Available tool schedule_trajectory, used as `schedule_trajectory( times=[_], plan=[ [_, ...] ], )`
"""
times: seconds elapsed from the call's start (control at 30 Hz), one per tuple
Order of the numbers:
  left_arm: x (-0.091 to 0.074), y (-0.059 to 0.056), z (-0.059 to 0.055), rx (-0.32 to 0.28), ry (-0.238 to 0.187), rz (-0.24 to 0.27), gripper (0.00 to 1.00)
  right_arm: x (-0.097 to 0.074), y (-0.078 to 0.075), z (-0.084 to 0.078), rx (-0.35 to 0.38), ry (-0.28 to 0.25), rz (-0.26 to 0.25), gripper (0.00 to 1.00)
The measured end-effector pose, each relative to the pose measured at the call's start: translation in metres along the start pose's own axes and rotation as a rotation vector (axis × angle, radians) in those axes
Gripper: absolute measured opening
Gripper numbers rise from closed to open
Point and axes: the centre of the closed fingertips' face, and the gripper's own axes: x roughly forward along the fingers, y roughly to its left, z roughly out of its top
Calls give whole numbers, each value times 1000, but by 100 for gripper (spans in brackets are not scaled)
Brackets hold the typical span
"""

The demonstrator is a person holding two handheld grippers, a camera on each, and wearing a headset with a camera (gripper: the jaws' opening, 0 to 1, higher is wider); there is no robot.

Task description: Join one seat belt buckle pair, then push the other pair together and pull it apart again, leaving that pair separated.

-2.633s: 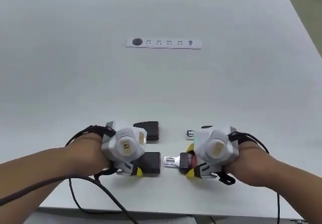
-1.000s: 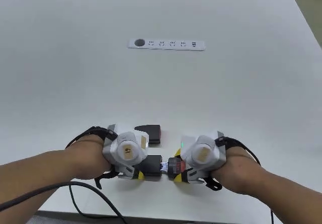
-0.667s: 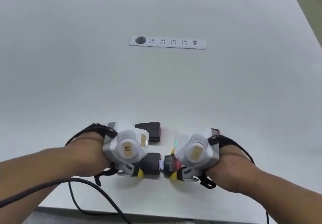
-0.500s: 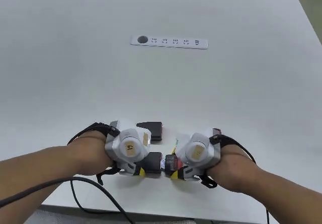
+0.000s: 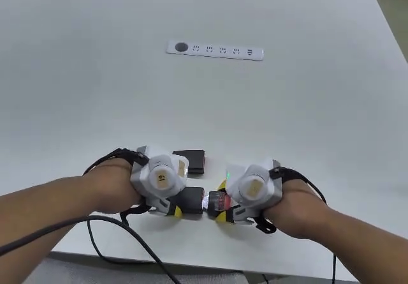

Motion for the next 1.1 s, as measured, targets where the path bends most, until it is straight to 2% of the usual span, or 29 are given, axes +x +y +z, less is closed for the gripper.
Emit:
schedule_trajectory(
  times=[0.43,0.57,0.67,0.73,0.9,1.07,1.1],
  plan=[
    [0,0,1,-20,6,5,34,-3,3,0,4,7,-1,32],
    [0,0,0,-27,22,4,34,-3,2,-2,-4,-6,-2,33],
    [0,-1,-5,-8,59,-4,34,-4,1,-3,6,-16,-6,33],
    [0,-1,-6,-8,66,-6,34,-5,1,-4,13,-17,-10,33],
    [-3,0,-5,-25,57,5,34,-5,2,-3,15,-14,-8,34],
    [-11,2,6,-65,16,30,36,-9,4,-2,13,-6,-6,35],
    [-17,2,12,-63,-1,36,36,-12,4,-1,21,-13,-6,35]
  ],
)
